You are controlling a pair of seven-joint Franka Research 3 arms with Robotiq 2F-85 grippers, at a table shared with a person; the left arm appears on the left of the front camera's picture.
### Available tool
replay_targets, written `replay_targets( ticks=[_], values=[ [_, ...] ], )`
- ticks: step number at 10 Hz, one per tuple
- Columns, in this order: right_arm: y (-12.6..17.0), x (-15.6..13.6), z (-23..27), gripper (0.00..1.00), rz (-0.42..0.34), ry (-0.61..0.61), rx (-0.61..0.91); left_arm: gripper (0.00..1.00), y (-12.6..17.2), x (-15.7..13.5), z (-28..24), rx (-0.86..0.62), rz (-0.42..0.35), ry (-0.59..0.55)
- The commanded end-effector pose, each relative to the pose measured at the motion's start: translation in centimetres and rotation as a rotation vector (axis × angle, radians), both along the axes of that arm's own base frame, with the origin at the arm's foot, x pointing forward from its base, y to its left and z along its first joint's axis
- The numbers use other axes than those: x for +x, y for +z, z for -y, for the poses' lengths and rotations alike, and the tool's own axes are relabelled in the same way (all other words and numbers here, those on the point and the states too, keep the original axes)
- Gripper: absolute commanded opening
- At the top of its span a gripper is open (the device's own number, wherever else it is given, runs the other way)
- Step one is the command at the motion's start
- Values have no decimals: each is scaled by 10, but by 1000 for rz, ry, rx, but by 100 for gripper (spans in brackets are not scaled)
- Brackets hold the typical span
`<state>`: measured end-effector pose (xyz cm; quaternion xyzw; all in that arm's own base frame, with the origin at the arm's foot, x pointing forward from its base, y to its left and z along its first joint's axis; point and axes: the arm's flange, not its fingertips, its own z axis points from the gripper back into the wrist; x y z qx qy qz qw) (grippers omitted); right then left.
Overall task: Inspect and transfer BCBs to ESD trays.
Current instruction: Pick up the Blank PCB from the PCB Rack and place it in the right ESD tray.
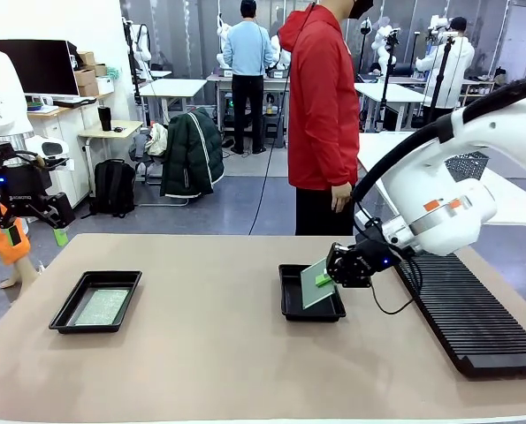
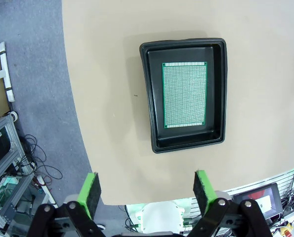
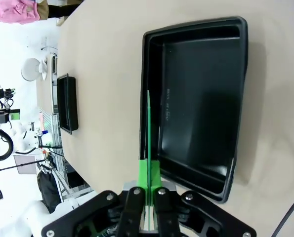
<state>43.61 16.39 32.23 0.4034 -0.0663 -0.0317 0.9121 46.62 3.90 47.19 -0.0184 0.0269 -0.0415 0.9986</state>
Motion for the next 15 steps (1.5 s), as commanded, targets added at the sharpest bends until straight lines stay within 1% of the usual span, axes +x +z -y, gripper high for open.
replay_targets(
  ticks=[1, 6, 9, 11, 12, 15],
  values=[
    [-14, 12, -12, 3, 36, -6, 6, 100, -2, -1, -1, -2, 13, -4],
    [-38, 36, -18, 3, 14, 14, 1, 100, -2, -1, -1, -2, 13, -4],
    [-49, 41, -23, 3, -7, 22, -4, 100, -2, -1, -1, -2, 13, -4],
    [-51, 40, -24, 3, -25, 16, -13, 100, -2, -1, -1, -2, 13, -4],
    [-47, 39, -19, 3, -43, 27, 5, 100, -2, -1, -1, -2, 13, -4],
    [-47, 39, -19, 3, -43, 27, 5, 100, -2, -1, -1, -2, 13, -4]
  ],
)
